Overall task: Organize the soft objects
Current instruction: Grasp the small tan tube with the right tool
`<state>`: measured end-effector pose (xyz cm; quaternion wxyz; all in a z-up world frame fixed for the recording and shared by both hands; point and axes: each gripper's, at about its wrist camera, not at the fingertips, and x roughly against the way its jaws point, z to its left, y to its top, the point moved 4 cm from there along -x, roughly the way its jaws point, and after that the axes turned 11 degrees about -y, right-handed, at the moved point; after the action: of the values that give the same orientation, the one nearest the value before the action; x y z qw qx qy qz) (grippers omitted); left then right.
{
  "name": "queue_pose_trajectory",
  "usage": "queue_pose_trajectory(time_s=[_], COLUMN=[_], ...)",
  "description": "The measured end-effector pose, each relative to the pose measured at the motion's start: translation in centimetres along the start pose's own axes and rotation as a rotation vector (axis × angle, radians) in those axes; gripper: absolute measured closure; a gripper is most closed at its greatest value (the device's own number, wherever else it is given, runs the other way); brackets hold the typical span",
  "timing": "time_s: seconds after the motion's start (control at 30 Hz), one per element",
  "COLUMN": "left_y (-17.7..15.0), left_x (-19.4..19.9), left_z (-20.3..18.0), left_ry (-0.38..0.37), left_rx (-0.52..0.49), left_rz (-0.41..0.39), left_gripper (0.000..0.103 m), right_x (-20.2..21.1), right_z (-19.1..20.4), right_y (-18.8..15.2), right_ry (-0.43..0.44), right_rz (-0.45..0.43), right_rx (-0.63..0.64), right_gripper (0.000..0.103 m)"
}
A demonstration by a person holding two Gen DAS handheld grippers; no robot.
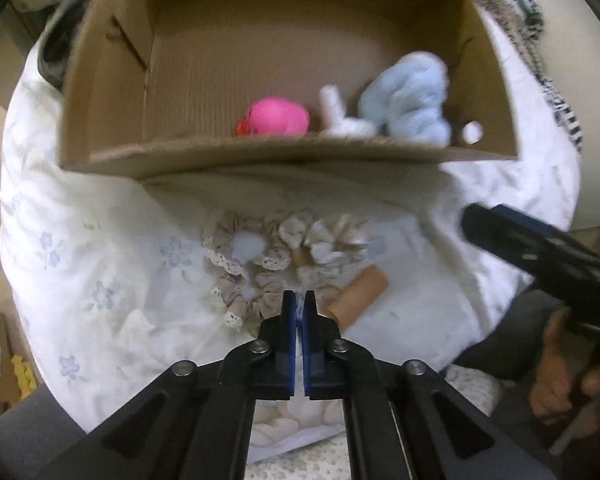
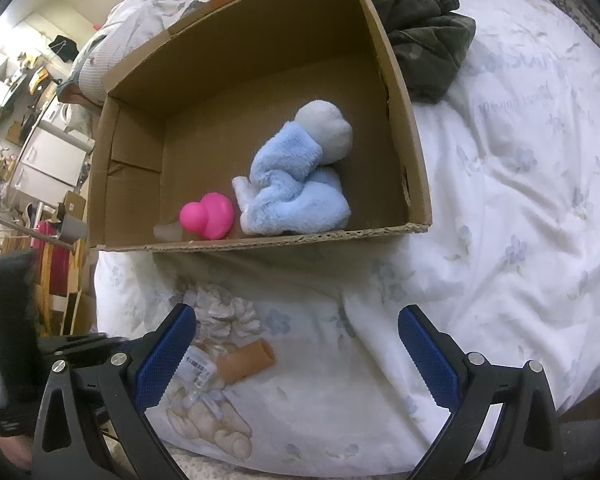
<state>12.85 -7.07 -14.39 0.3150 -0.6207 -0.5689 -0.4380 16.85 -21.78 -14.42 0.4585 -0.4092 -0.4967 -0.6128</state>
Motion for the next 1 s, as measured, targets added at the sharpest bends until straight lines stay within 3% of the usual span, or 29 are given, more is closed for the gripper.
queue_pose_trajectory(time_s=[0.17,0.27,0.33,0.37,0.6,0.7,0.77,0.83,0.87,0.9,1.0], left_y=[-0.5,-0.7,0.5,0.6,1.0,1.2,1.2,1.2,1.3,1.4,1.6], left_x=[4.6,7.0,7.5,7.6,7.2,6.8,6.8,6.6,6.6,6.6,6.5], left_z=[0.7,2.0,3.7,4.3,5.4,5.0,5.0,5.0,5.0,4.9,4.5], left_ry=[-0.018,0.047,0.078,0.092,0.109,0.109,0.112,0.107,0.105,0.103,0.102], left_rx=[0.022,0.026,0.05,0.066,0.104,0.1,0.102,0.109,0.112,0.113,0.106], left_rz=[-0.102,-0.179,-0.199,-0.204,-0.196,-0.197,-0.197,-0.194,-0.195,-0.196,-0.202], left_gripper=[0.1,0.1,0.1,0.101,0.1,0.1,0.1,0.1,0.1,0.1,0.1], right_x=[-0.3,-1.3,-2.3,-2.8,-5.6,-6.5,-6.9,-6.8,-6.6,-6.5,-6.2], right_z=[0.2,0.9,1.7,2.1,6.3,8.0,8.8,9.3,9.4,9.3,8.8], right_y=[-0.4,-1.1,-1.7,-2.0,-3.0,-3.5,-4.1,-4.4,-4.5,-4.5,-4.4], right_ry=[0.02,0.051,0.072,0.071,0.025,0.001,-0.036,-0.077,-0.073,-0.068,-0.044], right_rz=[0.025,0.083,0.135,0.156,0.229,0.252,0.255,0.231,0.227,0.227,0.233], right_rx=[0.012,0.039,0.066,0.082,0.225,0.289,0.344,0.398,0.407,0.406,0.388], right_gripper=[0.0,0.0,0.018,0.02,0.027,0.044,0.047,0.058,0.067,0.092,0.094])
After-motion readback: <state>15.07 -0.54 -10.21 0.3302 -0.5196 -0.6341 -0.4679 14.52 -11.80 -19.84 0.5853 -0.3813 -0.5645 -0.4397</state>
